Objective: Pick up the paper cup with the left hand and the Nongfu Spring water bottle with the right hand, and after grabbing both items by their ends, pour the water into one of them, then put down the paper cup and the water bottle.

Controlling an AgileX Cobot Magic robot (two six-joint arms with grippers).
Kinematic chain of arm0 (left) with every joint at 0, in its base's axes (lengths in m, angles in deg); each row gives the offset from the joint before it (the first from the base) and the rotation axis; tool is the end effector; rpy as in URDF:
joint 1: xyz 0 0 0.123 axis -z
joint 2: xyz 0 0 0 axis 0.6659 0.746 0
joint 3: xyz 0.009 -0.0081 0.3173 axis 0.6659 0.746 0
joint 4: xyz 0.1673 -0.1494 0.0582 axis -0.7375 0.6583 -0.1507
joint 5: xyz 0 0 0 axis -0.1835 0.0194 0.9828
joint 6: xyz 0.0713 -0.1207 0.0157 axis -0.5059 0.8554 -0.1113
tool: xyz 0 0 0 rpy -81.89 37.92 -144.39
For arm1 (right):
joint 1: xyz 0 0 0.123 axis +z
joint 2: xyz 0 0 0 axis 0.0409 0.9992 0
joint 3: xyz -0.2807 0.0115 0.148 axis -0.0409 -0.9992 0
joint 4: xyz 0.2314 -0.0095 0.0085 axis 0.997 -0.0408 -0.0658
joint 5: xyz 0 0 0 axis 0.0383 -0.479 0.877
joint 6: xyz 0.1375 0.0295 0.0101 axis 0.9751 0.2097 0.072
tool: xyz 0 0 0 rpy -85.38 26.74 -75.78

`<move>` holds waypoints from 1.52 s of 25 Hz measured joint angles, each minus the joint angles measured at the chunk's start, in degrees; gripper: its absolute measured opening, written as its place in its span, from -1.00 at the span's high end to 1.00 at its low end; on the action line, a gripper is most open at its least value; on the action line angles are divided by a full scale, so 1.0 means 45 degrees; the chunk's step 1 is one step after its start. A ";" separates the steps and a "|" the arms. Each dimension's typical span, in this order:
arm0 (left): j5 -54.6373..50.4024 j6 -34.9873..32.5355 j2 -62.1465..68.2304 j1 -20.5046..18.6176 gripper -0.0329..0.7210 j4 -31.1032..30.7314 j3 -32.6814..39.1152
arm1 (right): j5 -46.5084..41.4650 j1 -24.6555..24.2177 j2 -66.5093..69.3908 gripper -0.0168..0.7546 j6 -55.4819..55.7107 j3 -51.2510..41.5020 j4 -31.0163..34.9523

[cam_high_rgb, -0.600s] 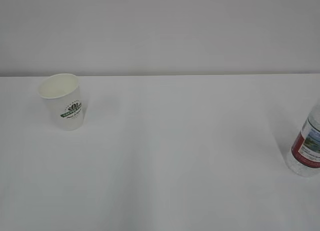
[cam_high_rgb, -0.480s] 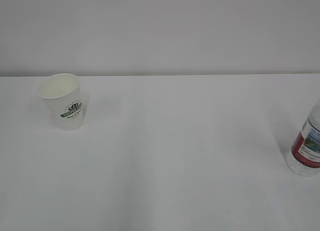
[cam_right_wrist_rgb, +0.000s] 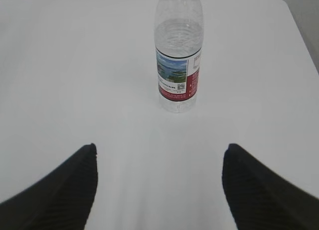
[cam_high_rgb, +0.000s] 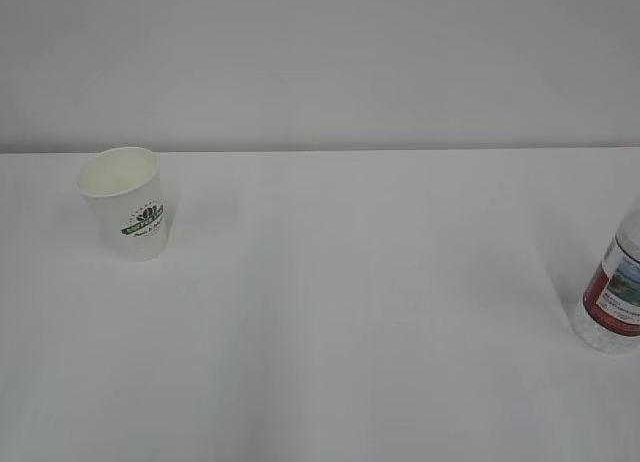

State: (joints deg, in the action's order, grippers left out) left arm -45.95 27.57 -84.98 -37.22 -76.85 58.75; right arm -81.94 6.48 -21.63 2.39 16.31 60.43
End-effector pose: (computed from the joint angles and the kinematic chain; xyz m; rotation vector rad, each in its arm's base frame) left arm -0.0175 -0.0141 0.2471 0.1307 2.0657 -0.1718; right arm -0.0176 -0.0037 0.2328 -0.0605 2.1160 0.0281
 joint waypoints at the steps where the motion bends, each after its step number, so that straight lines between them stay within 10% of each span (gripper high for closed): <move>1: 0.0000 0.0000 0.0000 0.0000 -0.50 0.0000 0.0000 | 0.0000 0.0000 0.0000 -0.56 0.0000 0.0000 0.0000; 38: 0.0209 0.0000 0.0000 0.0000 -0.48 0.0279 0.0000 | 0.0000 0.0000 0.0000 -0.57 -0.0250 0.0236 0.0417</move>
State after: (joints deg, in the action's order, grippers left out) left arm -45.02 27.57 -84.98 -37.22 -75.59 58.75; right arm -81.94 6.48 -21.63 1.27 17.37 62.30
